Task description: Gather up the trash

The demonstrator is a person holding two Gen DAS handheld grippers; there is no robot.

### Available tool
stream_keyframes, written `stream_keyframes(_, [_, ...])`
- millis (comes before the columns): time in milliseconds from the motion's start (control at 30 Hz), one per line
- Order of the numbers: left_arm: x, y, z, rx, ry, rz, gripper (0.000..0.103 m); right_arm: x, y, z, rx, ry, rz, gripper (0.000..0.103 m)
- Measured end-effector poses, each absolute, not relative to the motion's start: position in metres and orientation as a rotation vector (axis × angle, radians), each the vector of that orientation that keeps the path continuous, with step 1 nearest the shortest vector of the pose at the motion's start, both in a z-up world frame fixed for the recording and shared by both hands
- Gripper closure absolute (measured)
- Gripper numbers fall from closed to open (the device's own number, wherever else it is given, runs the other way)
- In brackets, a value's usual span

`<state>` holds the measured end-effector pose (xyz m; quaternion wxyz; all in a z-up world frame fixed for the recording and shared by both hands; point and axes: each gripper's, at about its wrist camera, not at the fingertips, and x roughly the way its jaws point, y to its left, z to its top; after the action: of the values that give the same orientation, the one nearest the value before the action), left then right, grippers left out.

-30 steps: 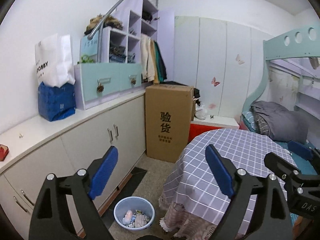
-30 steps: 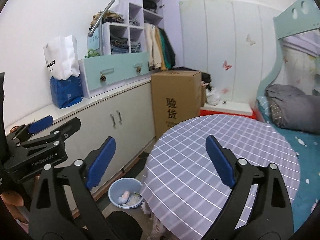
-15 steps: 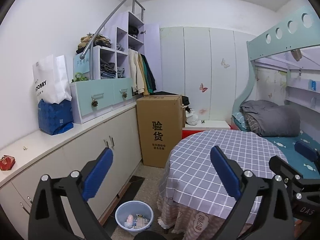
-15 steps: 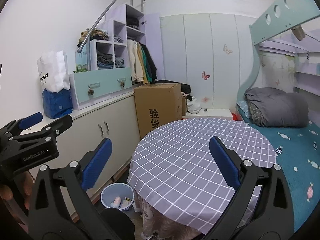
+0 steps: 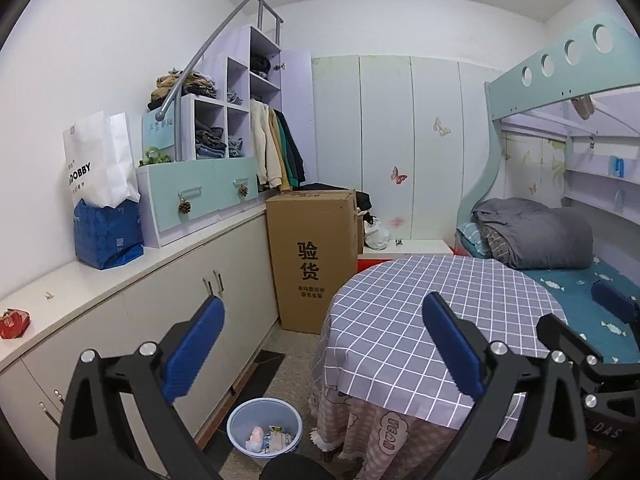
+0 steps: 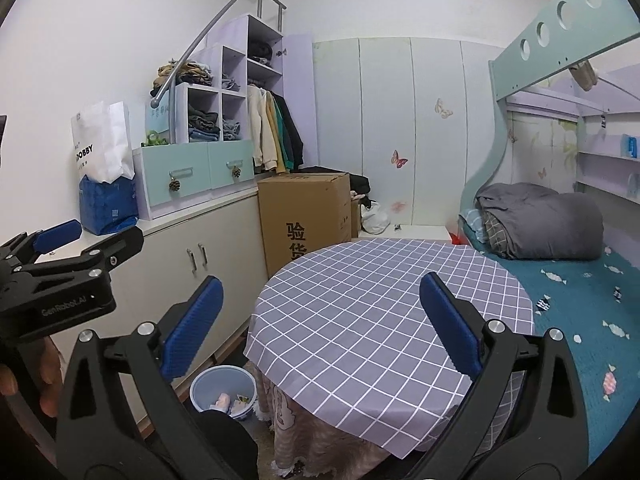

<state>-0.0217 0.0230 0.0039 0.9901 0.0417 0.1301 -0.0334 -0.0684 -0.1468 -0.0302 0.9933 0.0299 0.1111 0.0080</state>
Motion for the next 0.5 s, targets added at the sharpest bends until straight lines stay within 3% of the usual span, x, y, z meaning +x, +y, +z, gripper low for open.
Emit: stream_keyframes(500, [-0.0217,0.0184,0.0013,0.088,0.271,-0.084,0.006,-0.0681,-0.1451,-0.0344,0.069,0.243,0.019,0.007])
